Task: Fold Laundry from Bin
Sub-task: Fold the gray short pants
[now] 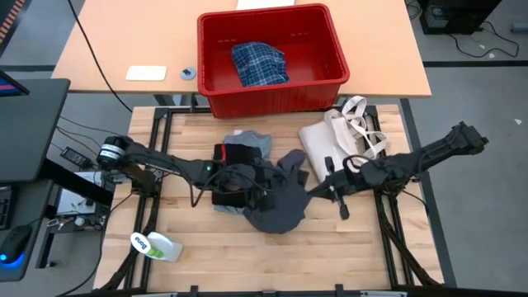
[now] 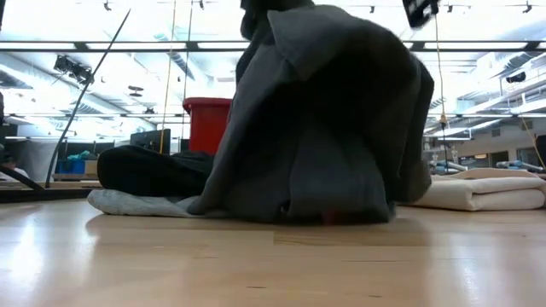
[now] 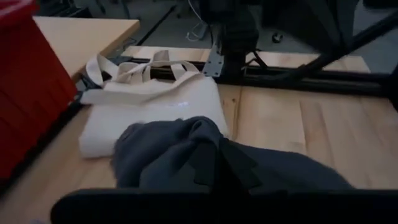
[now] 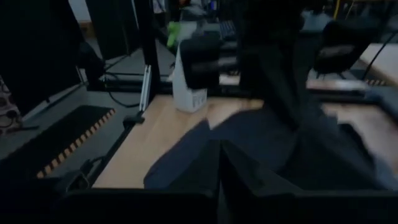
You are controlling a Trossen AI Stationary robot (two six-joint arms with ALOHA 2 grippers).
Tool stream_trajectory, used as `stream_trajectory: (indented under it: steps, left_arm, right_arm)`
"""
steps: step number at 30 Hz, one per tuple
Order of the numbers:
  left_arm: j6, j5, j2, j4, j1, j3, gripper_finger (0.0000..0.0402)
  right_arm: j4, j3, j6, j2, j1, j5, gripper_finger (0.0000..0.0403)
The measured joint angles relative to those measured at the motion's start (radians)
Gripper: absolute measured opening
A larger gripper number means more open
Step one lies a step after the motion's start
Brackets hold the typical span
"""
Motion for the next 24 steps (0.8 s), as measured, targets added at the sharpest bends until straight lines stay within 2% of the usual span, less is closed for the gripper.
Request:
stream_trajectory:
  steps: [6, 10, 13, 18, 21, 24]
  left_arm:
    - [-0.043, 0.0, 0.0, 0.197, -0.001, -0.159, 0.0011]
    - [-0.042, 0.002, -0.001, 0.26, -0.001, -0.239, 0.0011]
    - [-0.048, 0.013, -0.001, 0.281, -0.001, -0.286, 0.0011]
    - [-0.065, 0.11, -0.001, 0.34, -0.012, -0.345, 0.0011]
    - [-0.056, 0.112, -0.001, 0.408, -0.021, -0.361, 0.0016]
    - [-0.049, 0.091, -0.001, 0.442, -0.027, -0.364, 0.0037]
  right_arm:
    - [0.203, -0.172, 0.021, -0.001, 0.0, 0.0, 0.0018]
    - [0.311, -0.253, 0.021, -0.001, 0.0, 0.005, 0.002]
    - [0.339, -0.288, 0.045, -0.001, 0.0, 0.004, 0.002]
    - [0.341, -0.305, 0.098, 0.003, 0.0, -0.056, 0.0023]
    - [0.345, -0.306, 0.087, 0.013, 0.0, -0.107, 0.0024]
    - [0.348, -0.306, 0.05, 0.015, 0.0, -0.124, 0.0024]
